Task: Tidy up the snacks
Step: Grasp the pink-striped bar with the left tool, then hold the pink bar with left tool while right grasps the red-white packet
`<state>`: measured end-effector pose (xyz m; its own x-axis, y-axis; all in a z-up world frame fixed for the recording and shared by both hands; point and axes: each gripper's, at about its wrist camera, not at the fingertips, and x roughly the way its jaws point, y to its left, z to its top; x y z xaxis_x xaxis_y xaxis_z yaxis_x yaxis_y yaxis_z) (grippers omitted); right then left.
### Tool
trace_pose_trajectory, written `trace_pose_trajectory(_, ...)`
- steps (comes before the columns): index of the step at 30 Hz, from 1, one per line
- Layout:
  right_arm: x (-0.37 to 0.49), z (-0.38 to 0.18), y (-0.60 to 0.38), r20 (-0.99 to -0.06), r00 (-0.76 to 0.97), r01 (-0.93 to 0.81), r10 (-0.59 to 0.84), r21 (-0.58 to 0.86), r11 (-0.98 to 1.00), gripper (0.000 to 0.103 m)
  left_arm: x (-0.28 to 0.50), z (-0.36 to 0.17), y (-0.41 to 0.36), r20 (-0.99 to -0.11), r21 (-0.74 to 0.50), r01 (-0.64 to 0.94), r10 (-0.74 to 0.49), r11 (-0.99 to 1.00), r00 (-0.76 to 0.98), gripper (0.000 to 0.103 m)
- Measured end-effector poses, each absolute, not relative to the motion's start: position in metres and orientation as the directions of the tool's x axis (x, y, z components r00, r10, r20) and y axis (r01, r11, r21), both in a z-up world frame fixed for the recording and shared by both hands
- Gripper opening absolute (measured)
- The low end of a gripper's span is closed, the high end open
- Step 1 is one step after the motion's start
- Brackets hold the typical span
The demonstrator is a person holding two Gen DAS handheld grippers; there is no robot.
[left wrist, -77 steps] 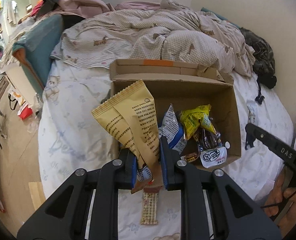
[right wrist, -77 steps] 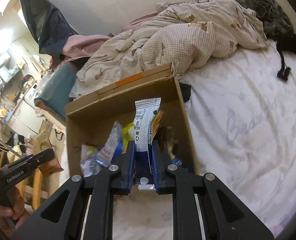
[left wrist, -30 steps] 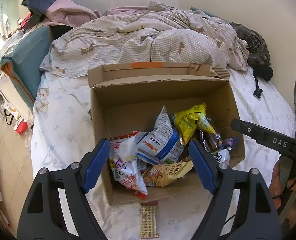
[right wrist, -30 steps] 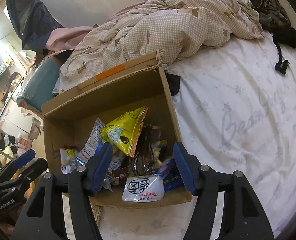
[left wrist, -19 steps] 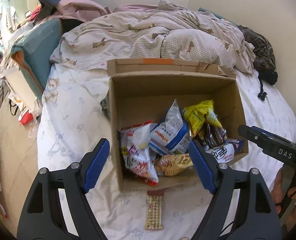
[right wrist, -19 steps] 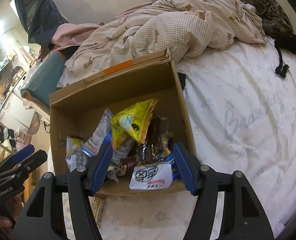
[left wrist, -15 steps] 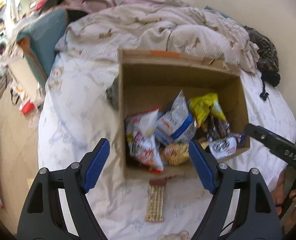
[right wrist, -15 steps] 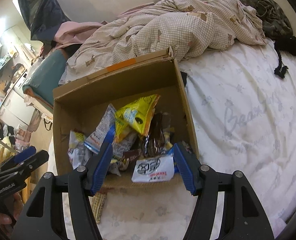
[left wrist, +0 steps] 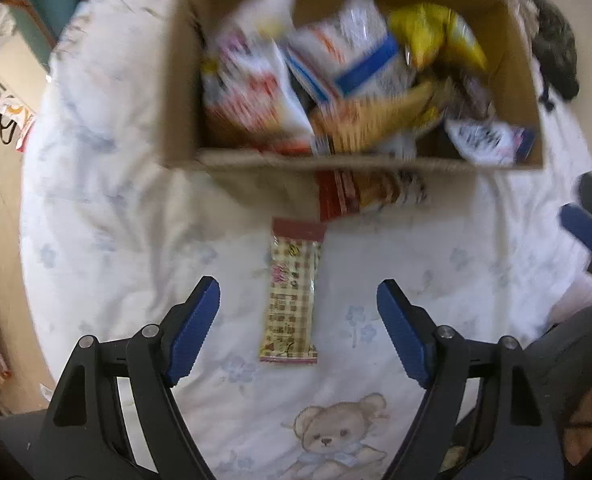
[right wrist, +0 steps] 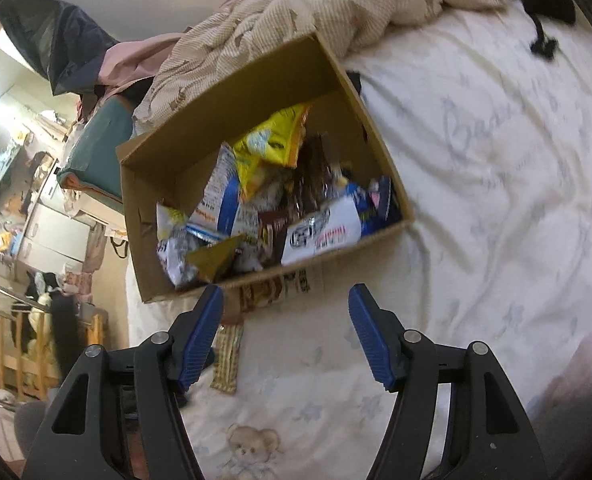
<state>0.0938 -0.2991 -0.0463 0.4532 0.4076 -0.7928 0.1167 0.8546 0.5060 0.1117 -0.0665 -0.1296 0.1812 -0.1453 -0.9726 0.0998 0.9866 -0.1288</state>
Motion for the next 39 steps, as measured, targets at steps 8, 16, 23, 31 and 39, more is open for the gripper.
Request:
trace_pose_trajectory(8, 0.092, -0.046, -0.296, -0.802, 0.458, 0.119, 0.384, 0.483, 0.867, 0.068, 0.122, -0.168, -0.074, -0.991, -0.088, 0.089, -0.096, 0.992, 0.091, 0.022)
trace_pose_trajectory(16, 0.092, -0.048, -0.285, -0.816, 0.443, 0.081, 0.372, 0.449, 0.89, 0.072, 0.112, -0.126, -0.052, -0.978, -0.171, 0.054, -0.176, 0.984, 0.114, 0.022)
trace_pose_trajectory(23, 0.096, -0.081, -0.251, -0.877, 0.351, 0.034, 0.328, 0.363, 0.931, 0.103, 0.092, -0.049, -0.021, -0.929, -0.249, 0.045, -0.251, 0.968, 0.273, 0.022)
trace_pose_trajectory(31, 0.085, -0.134, -0.177, -0.917, 0.358, -0.071, 0.174, 0.16, 0.985, 0.103, 0.093, -0.044, 0.02, -0.921, -0.294, -0.088, -0.257, 0.952, 0.293, 0.022)
trace_pose_trajectory(39, 0.099, -0.165, -0.157, -0.873, 0.487, -0.049, 0.03, 0.006, 0.999, 0.103, 0.098, -0.045, 0.023, -0.908, -0.339, -0.122, -0.291, 0.933, 0.301, 0.022)
